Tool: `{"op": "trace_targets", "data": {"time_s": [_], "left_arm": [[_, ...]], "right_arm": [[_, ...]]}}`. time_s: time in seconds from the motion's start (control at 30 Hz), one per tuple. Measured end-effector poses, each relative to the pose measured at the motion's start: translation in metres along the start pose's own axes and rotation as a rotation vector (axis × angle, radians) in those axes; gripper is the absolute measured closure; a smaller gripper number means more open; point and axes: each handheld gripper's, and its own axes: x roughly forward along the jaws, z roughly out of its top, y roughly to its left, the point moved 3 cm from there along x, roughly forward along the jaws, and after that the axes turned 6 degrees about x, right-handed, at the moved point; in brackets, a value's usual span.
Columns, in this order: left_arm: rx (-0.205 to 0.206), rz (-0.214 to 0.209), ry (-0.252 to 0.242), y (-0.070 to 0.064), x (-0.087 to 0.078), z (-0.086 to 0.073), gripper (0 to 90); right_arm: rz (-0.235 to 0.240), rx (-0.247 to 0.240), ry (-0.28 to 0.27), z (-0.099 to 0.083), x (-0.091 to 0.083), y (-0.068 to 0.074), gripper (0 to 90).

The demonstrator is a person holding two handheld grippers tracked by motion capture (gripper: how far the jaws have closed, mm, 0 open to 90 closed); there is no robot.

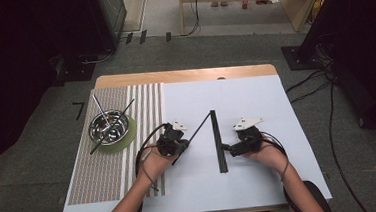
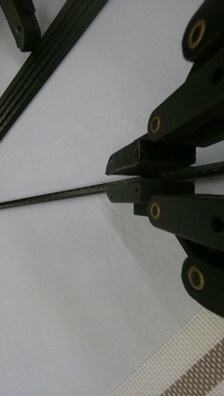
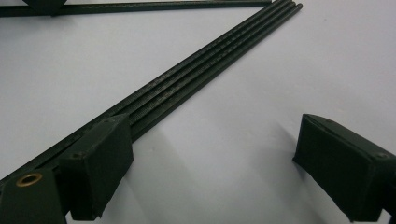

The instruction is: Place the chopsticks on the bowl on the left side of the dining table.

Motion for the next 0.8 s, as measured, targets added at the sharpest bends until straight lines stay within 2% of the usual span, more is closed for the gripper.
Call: {"op": "trace_targets", "data": {"time_s": [0.43, 0.53, 0.63, 0.8], "left_arm": [[0.015, 0.012, 0.008, 0.013, -0.009, -0.005, 86.3], [-0.005, 0.008, -0.002, 0.017, -0.01, -0.006, 86.2], [0.009, 0.014, 0.003, 0.018, -0.007, -0.008, 86.1], [0.006, 0.014, -0.008, 0.016, -0.005, -0.006, 83.3]], "right_arm": [[0.0, 0.0, -0.001, 0.0, 0.0, 0.0, 10.9], [0.0, 0.0, 0.0, 0.0, 0.0, 0.0, 10.9], [0.0, 0.0, -0.001, 0.0, 0.0, 0.0, 10.9], [0.0, 0.001, 0.0, 0.0, 0.0, 0.0, 10.9]]}}
